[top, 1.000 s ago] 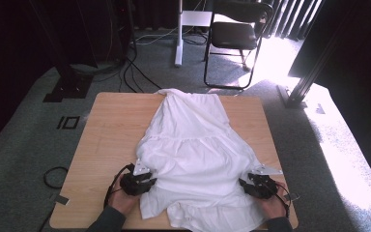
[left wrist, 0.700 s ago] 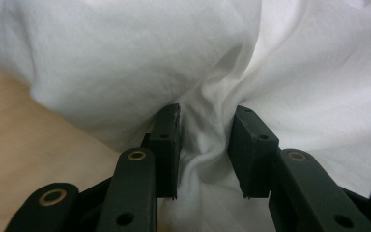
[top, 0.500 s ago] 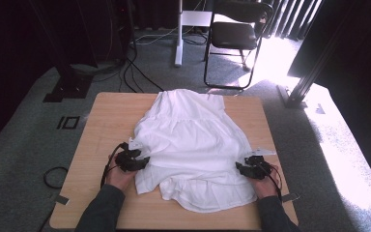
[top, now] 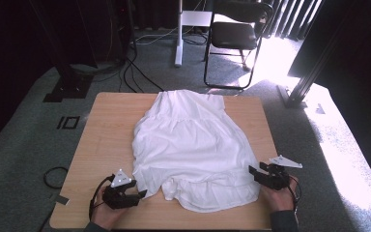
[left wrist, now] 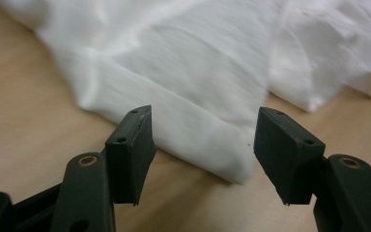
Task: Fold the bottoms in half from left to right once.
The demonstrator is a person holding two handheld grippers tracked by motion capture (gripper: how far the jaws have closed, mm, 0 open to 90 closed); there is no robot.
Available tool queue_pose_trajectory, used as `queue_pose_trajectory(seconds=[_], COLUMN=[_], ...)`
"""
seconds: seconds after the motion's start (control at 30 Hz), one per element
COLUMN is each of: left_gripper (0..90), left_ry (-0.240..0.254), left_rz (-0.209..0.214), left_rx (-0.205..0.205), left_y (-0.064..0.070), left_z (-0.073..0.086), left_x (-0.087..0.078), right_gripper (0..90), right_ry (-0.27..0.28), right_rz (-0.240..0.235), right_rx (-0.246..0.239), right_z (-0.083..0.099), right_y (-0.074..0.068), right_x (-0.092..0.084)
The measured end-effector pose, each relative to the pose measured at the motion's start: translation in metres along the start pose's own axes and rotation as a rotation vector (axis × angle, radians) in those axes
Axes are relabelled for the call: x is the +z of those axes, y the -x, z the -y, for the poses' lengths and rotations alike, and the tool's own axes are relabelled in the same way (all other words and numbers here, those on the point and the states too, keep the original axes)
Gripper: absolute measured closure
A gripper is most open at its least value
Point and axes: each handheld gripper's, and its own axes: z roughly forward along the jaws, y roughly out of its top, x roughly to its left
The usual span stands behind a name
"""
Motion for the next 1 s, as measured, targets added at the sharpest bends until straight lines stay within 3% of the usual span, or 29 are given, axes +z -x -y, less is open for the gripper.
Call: queue_pose_trajectory(seconds=[0.07, 0.13, 0.23, 0.3, 0.33, 0.37, 0.4, 0.43, 0.47, 0.5, 0.53, 0.6, 0.63, 0.67, 0.73, 0.77, 0.8, 0.83, 0.9, 1.0], left_gripper=[38.9, 38.3, 42.2, 53.2, 63.7, 69.9, 69.9, 84.7, 87.0, 87.0, 88.1, 88.2, 88.3, 88.3, 88.3, 88.3, 88.2, 88.2, 88.1, 87.5], left_ry=[-0.018, -0.041, -0.034, -0.03, -0.021, -0.021, -0.027, -0.033, -0.032, -0.025, 0.011, 0.038, 0.098, 0.098, 0.16, 0.188, 0.224, 0.224, 0.254, 0.245], left_rz=[0.006, -0.018, -0.055, -0.073, -0.095, -0.095, -0.097, -0.078, -0.063, -0.057, -0.072, -0.069, -0.051, -0.051, -0.038, -0.025, -0.01, -0.01, 0.011, 0.02], left_rx=[0.014, 0.027, 0.041, 0.044, 0.033, 0.033, 0.033, 0.022, 0.012, 0.002, -0.015, -0.024, -0.036, -0.036, -0.04, -0.042, -0.04, -0.04, -0.031, -0.021], left_y=[0.007, 0.012, 0.014, 0.014, 0.009, 0.009, 0.005, 0.001, -0.002, -0.005, -0.011, -0.013, -0.016, -0.016, -0.017, -0.016, -0.014, -0.014, -0.008, -0.006], left_z=[0.003, 0.008, 0.008, 0.008, 0.006, 0.006, 0.004, 0.003, 0.002, 0.002, 0.001, 0.001, 0.001, 0.001, 0.0, 0.0, -0.001, -0.001, -0.003, -0.003], left_x=[0.005, 0.011, 0.013, 0.014, 0.015, 0.015, 0.015, 0.015, 0.014, 0.012, 0.002, -0.006, -0.021, -0.021, -0.039, -0.045, -0.054, -0.054, -0.064, -0.063], right_gripper=[43.0, 41.9, 39.4, 38.1, 38.3, 38.3, 40.2, 57.5, 66.5, 66.5, 80.0, 86.2, 86.8, 86.8, 86.4, 86.4, 86.5, 86.5, 86.3, 86.3], right_ry=[-0.001, -0.003, -0.009, -0.023, -0.067, -0.067, -0.078, -0.105, -0.105, -0.105, -0.082, -0.049, -0.035, -0.016, 0.038, 0.038, 0.088, 0.088, 0.136, 0.149], right_rz=[0.0, -0.019, -0.052, -0.052, -0.036, -0.036, -0.031, -0.038, -0.04, -0.04, -0.052, -0.048, -0.053, -0.06, -0.085, -0.085, -0.094, -0.094, -0.091, -0.071], right_rx=[0.016, 0.037, 0.052, 0.043, 0.018, 0.018, 0.017, 0.008, 0.003, 0.003, -0.004, 0.0, 0.004, 0.01, 0.016, 0.016, 0.011, 0.011, -0.011, -0.019], right_z=[0.004, 0.008, 0.011, 0.012, 0.014, 0.014, 0.015, 0.016, 0.016, 0.016, 0.015, 0.014, 0.014, 0.014, 0.013, 0.013, 0.014, 0.014, 0.016, 0.02], right_y=[0.002, 0.003, 0.001, -0.001, -0.005, -0.005, -0.006, -0.007, -0.007, -0.007, -0.008, -0.005, -0.004, -0.002, 0.001, 0.001, 0.0, 0.0, -0.002, -0.002], right_x=[-0.002, -0.002, 0.003, 0.007, 0.019, 0.019, 0.022, 0.027, 0.026, 0.026, 0.018, 0.006, 0.001, -0.006, -0.022, -0.022, -0.037, -0.037, -0.054, -0.064])
